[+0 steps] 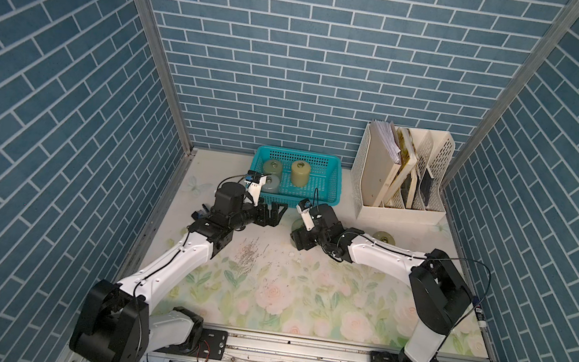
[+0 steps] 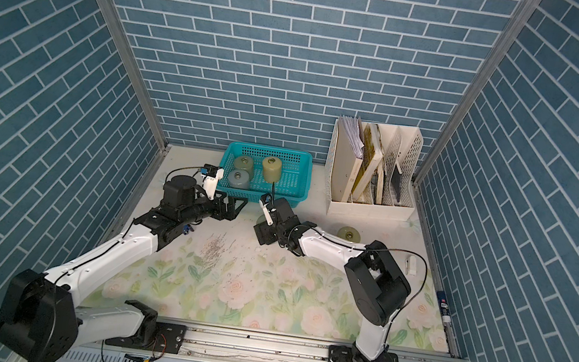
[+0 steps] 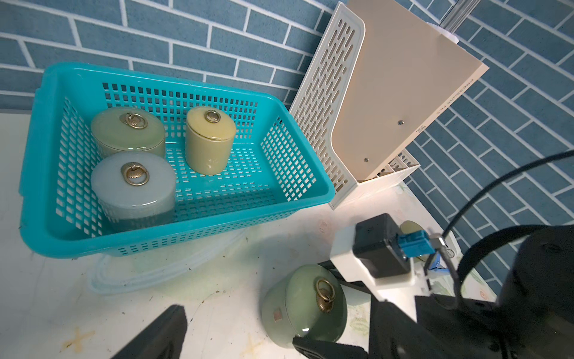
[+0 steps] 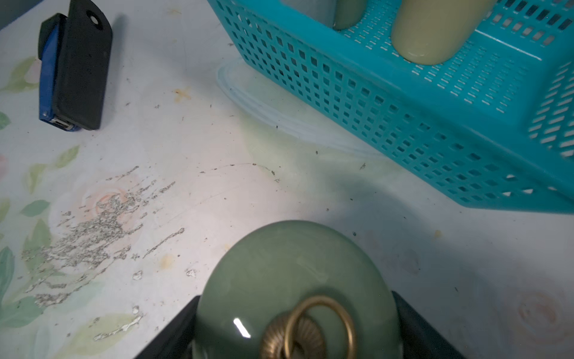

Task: Take the tea canister out of the basket
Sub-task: Place the tea canister at the center of the board.

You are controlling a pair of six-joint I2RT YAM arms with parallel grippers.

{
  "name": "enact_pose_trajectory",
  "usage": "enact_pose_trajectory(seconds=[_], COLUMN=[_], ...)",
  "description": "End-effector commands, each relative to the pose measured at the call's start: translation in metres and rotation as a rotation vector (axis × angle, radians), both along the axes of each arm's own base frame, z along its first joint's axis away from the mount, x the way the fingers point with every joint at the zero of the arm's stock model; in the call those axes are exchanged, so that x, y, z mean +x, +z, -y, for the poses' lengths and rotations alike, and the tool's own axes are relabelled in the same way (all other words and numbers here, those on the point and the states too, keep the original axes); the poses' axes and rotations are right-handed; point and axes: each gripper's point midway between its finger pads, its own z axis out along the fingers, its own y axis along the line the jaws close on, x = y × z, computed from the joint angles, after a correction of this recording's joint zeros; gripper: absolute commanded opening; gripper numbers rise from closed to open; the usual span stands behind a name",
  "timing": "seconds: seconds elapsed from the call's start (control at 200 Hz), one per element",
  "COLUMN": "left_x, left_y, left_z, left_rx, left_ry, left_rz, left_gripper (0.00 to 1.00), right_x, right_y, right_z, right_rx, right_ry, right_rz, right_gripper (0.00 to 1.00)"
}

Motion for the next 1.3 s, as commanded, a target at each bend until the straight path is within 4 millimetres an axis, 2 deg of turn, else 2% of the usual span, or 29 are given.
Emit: enact_pose_trajectory(seconds=[0.0, 0.16, 0.21, 0.285, 0.33, 0.43, 0.565, 0.71, 0.93, 1.045, 1.11, 1.17, 1.27, 1.295], left_x=[0.003, 0.006, 0.007, 0.007, 0.007, 0.008, 0.010, 0.012, 0.015, 0.024, 0.034, 0.047, 0.069, 0.074], left_y=[0.000, -0.001, -0.002, -0.003, -0.003, -0.004, -0.005, 0.000, 0.007, 0.024, 0.036, 0.048, 0.054, 0.054], left_z=[0.002, 0.003, 0.003, 0.003, 0.003, 0.002, 0.003, 0.003, 0.001, -0.003, -0.010, -0.018, -0.026, -0.027], left_rx=[0.006, 0.011, 0.012, 0.016, 0.017, 0.020, 0.025, 0.023, 0.020, 0.015, 0.020, 0.016, 0.016, 0.023], left_ry=[-0.004, -0.006, -0.007, -0.008, -0.005, -0.001, -0.003, 0.002, 0.022, 0.054, 0.089, 0.121, 0.158, 0.165], left_rz=[0.014, 0.013, 0.011, 0.011, 0.010, 0.009, 0.004, 0.016, 0.033, 0.054, 0.070, 0.078, 0.070, 0.067], left_gripper=[1.00, 1.00, 1.00, 1.00, 1.00, 1.00, 1.00, 1.00, 1.00, 1.00, 1.00, 1.00, 1.00, 1.00], right_x=[0.017, 0.017, 0.016, 0.016, 0.015, 0.015, 0.014, 0.015, 0.017, 0.021, 0.032, 0.046, 0.078, 0.086], right_y=[0.031, 0.028, 0.026, 0.023, 0.021, 0.017, 0.013, 0.016, 0.032, 0.066, 0.095, 0.112, 0.128, 0.126], right_z=[-0.018, -0.016, -0.016, -0.015, -0.014, -0.014, -0.013, -0.013, -0.014, -0.013, -0.010, -0.008, -0.007, -0.008], right_rx=[0.097, 0.090, 0.086, 0.077, 0.072, 0.066, 0.061, 0.064, 0.085, 0.136, 0.177, 0.202, 0.202, 0.192], right_ry=[-0.036, -0.046, -0.044, -0.045, -0.046, -0.049, -0.051, -0.053, -0.053, -0.051, -0.061, -0.066, -0.077, -0.082], right_rz=[0.058, 0.050, 0.045, 0.038, 0.033, 0.025, 0.015, 0.021, 0.045, 0.110, 0.153, 0.168, 0.176, 0.171], right_gripper=[0.00, 0.00, 0.12, 0.39, 0.49, 0.66, 0.78, 0.98, 1.00, 1.00, 1.00, 0.99, 0.98, 0.98])
